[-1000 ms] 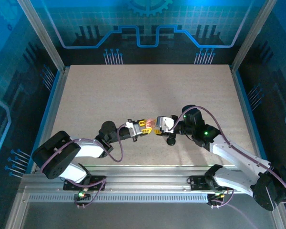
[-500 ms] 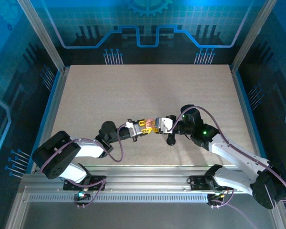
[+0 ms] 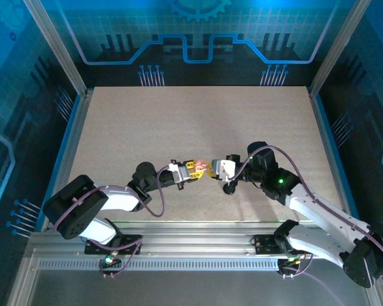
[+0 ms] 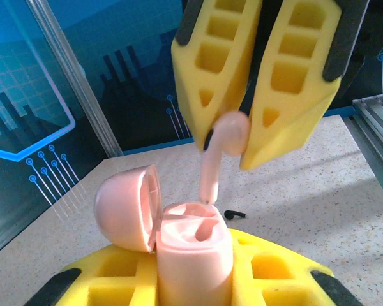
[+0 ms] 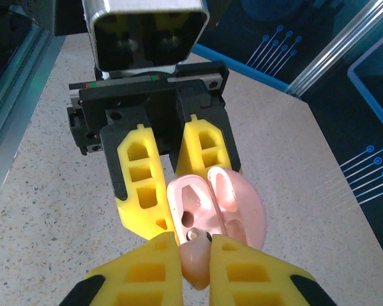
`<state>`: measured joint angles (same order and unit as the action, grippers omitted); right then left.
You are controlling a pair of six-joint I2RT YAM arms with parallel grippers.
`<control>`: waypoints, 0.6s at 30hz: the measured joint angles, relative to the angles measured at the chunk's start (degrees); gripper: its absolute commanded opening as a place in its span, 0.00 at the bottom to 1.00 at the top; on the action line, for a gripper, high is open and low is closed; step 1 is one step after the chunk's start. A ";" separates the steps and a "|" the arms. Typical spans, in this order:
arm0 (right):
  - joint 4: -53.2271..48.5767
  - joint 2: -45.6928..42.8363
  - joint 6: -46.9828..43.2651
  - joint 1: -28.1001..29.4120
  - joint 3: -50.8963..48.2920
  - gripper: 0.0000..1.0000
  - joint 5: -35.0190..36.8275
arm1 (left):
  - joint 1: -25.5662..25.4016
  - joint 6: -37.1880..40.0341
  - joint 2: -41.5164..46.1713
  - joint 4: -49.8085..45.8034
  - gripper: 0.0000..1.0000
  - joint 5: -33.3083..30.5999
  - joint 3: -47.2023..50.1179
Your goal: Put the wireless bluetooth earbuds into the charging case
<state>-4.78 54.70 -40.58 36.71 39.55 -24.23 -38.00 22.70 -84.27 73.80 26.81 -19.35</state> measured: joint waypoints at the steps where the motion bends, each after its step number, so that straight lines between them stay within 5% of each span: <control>1: -0.26 -0.42 -0.02 0.00 0.04 0.12 0.00 | 0.00 0.00 0.00 0.00 0.13 0.00 0.00; 18: -1.18 1.90 -0.61 1.60 1.40 0.12 -0.35 | -0.07 0.04 0.00 0.00 0.12 0.00 0.02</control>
<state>-5.96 56.60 -41.19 38.30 40.95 -24.58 -38.06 22.74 -84.27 73.80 26.81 -19.33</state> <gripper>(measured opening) 0.122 0.214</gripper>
